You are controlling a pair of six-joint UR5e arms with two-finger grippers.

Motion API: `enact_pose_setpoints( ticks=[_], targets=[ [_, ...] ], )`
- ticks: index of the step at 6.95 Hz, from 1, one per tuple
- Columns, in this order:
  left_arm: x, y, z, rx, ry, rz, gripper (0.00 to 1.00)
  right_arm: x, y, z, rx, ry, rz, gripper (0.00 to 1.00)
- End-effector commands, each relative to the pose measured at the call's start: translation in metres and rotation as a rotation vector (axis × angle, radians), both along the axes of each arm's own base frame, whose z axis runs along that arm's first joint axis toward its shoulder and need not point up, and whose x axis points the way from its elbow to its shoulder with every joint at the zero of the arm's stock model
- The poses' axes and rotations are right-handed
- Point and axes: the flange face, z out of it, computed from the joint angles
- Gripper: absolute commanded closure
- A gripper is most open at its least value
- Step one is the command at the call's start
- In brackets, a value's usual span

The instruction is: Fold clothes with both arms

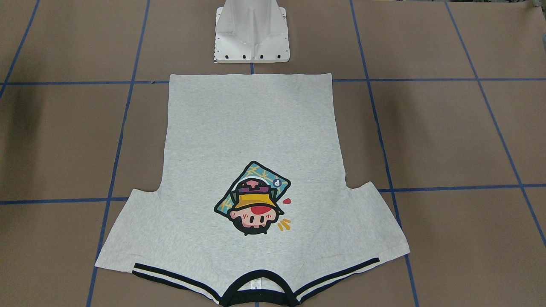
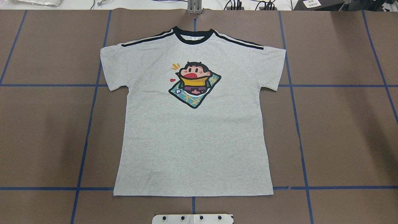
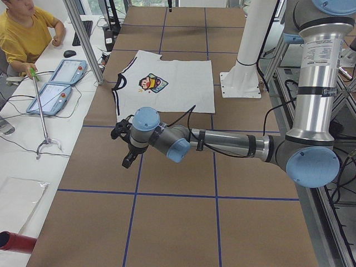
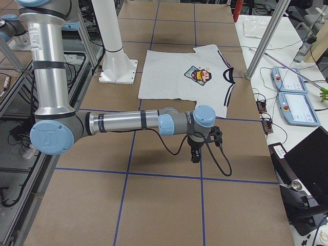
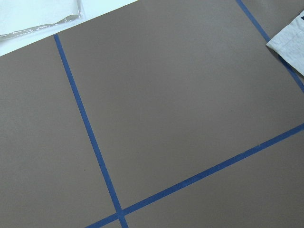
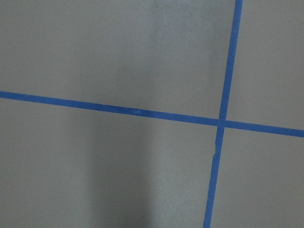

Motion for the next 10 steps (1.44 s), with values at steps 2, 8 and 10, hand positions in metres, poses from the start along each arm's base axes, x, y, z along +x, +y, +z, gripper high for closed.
enact_pose_setpoints(
  ticks=[2,8,10],
  targets=[
    [0.007,0.008,-0.006,0.012,-0.003,0.009,0.00,-0.001,-0.002,-0.005,0.015,-0.001,-0.003,0.00],
    [0.010,0.023,0.002,0.002,0.035,0.039,0.00,-0.150,-0.097,-0.053,-0.035,-0.079,0.117,0.00],
    [0.013,0.025,-0.002,-0.003,0.076,0.065,0.00,-0.219,-0.137,-0.083,-0.023,-0.076,0.280,0.00]
  ],
)
